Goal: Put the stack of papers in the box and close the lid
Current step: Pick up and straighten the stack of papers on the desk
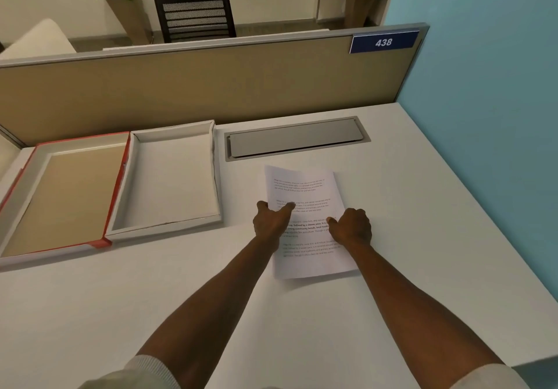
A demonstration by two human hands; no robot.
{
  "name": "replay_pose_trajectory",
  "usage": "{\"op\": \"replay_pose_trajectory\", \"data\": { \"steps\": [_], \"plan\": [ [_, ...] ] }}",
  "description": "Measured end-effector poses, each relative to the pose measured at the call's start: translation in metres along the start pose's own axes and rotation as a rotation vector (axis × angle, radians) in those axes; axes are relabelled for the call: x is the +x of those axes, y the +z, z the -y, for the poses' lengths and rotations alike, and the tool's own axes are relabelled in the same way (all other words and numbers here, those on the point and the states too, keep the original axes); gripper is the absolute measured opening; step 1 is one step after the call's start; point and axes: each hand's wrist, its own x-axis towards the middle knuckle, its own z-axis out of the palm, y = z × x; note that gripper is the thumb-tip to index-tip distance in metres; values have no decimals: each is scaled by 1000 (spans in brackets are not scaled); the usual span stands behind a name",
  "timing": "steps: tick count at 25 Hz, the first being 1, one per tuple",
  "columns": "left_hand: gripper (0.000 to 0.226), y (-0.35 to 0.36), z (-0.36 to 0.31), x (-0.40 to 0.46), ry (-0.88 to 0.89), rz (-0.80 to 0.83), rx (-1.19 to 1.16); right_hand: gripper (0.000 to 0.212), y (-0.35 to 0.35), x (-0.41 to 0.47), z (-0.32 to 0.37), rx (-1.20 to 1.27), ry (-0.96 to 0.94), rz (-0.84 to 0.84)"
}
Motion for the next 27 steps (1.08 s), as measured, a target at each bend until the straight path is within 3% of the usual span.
{"op": "replay_pose_trajectory", "data": {
  "steps": [4,9,14,17,22,24,26,27],
  "plan": [
    [55,-2,7,-3,50,-7,-56,53,1,-1,-1,12,-3,-8],
    [58,-3,-7,1,-48,-19,-187,53,1,-1,-2,11,-3,-18],
    [87,-14,-28,15,-145,82,-119,53,3,-1,-3,21,-2,-24],
    [66,-14,-35,24,-157,231,-135,54,4,-1,-4,44,6,-33],
    [41,7,-24,23,-46,-12,4,57,6,-2,-7,78,11,-25],
    [39,5,-19,14,39,-72,-10,50,1,3,-13,187,-5,19],
    [40,-3,-15,5,154,-25,-84,45,-11,11,-21,541,26,70],
    [40,-10,-13,0,222,28,-134,56,-20,12,-22,732,54,119]
  ]
}}
